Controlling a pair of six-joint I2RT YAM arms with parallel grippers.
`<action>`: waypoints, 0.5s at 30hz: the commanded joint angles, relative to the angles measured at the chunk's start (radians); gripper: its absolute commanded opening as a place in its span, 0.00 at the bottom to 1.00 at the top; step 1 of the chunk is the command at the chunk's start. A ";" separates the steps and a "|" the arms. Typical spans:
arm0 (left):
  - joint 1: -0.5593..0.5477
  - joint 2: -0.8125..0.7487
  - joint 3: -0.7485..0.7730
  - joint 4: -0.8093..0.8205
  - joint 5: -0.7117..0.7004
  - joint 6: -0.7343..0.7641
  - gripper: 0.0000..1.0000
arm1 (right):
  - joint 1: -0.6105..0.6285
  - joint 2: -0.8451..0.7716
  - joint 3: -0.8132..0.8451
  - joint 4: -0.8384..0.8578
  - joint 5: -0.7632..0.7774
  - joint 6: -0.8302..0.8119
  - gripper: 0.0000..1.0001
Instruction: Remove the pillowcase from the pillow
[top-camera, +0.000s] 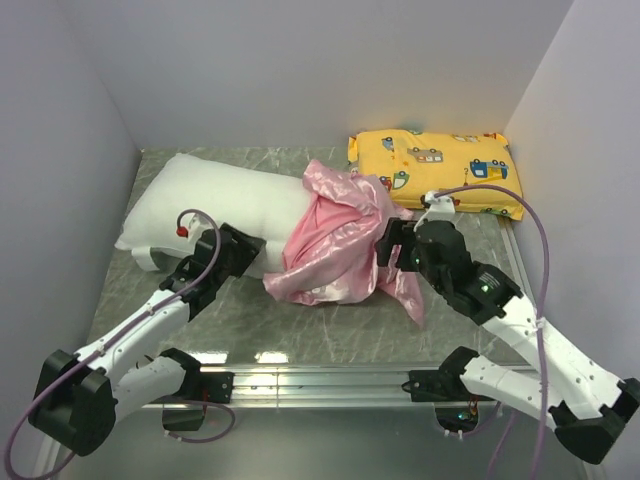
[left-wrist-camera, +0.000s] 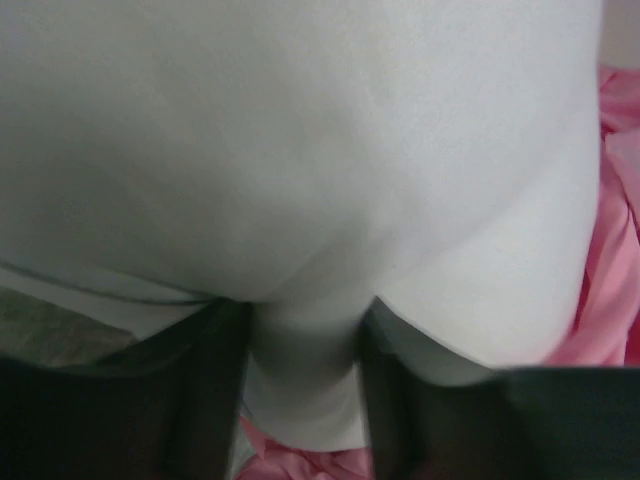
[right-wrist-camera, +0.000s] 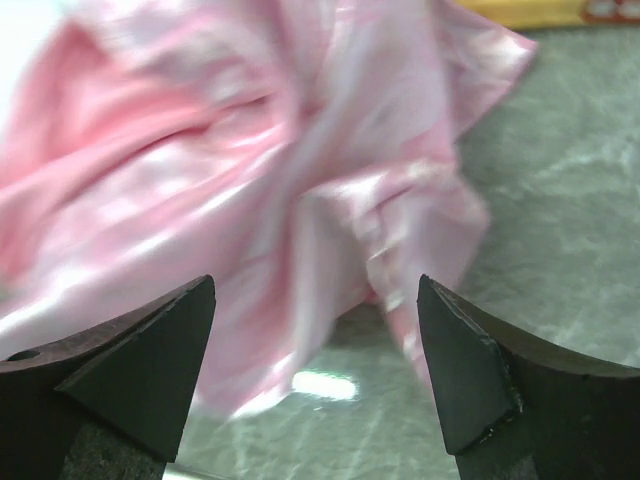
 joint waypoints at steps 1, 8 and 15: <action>-0.004 0.036 -0.018 0.152 0.059 -0.044 0.40 | 0.134 -0.009 0.067 -0.031 0.008 0.024 0.89; -0.006 0.041 0.006 0.151 0.048 -0.022 0.01 | 0.361 0.228 0.098 0.017 0.146 0.104 0.91; -0.006 -0.007 0.034 0.122 0.025 0.011 0.00 | 0.369 0.380 0.061 0.084 0.155 0.101 0.92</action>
